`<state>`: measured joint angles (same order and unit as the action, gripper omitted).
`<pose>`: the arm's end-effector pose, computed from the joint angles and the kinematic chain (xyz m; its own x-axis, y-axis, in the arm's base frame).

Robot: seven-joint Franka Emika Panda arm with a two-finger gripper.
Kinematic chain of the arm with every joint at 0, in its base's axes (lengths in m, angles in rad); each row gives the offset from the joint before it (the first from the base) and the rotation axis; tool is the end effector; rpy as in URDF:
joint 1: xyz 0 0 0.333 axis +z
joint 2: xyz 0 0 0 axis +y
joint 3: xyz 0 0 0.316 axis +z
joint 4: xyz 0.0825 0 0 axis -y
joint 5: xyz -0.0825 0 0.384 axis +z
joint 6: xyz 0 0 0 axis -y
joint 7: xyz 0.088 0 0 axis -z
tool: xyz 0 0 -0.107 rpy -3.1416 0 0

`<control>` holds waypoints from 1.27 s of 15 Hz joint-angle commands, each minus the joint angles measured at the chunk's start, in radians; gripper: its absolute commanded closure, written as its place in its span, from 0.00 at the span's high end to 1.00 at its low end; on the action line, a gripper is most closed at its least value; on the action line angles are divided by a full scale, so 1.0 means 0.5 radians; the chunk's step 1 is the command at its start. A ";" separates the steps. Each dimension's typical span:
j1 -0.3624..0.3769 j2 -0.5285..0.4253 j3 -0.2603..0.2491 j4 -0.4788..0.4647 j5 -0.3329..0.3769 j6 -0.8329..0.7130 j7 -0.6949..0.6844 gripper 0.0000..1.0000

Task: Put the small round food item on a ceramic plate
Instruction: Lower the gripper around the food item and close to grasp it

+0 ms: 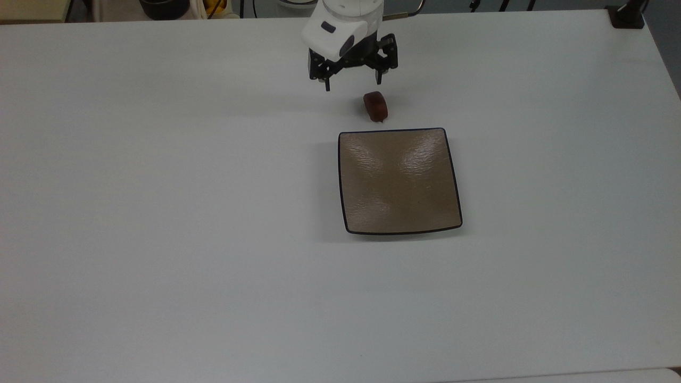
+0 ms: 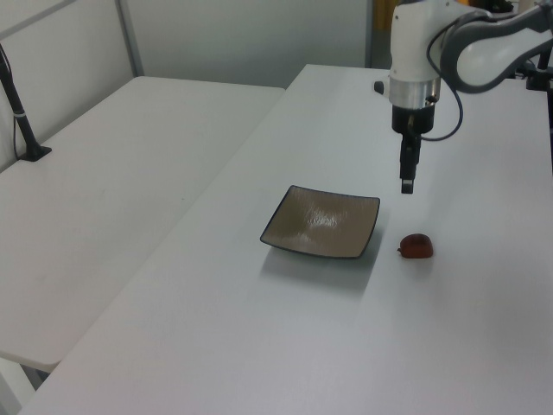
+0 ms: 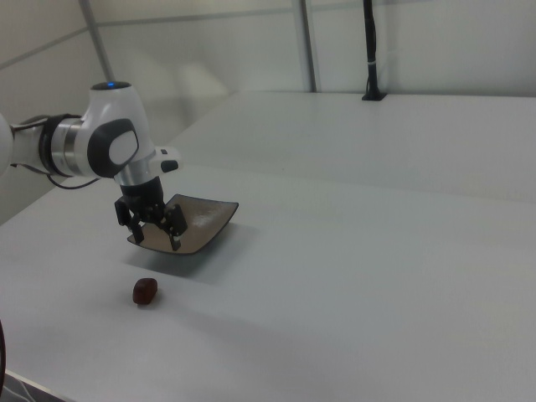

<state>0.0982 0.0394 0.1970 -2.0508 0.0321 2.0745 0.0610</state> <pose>0.5312 0.1625 0.4186 0.9760 0.2169 -0.0174 0.2162 -0.9757 -0.0346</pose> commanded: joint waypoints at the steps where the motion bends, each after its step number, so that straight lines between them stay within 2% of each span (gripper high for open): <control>1: 0.009 0.019 0.032 -0.126 0.022 0.180 -0.048 1.00; 18: 0.141 0.372 0.063 -0.144 -0.006 0.352 -0.039 1.00; 19: 0.144 0.375 0.063 -0.144 -0.030 0.352 -0.039 0.89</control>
<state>0.1604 0.2275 0.2261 -2.1059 0.0312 2.2223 0.0567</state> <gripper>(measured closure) 0.000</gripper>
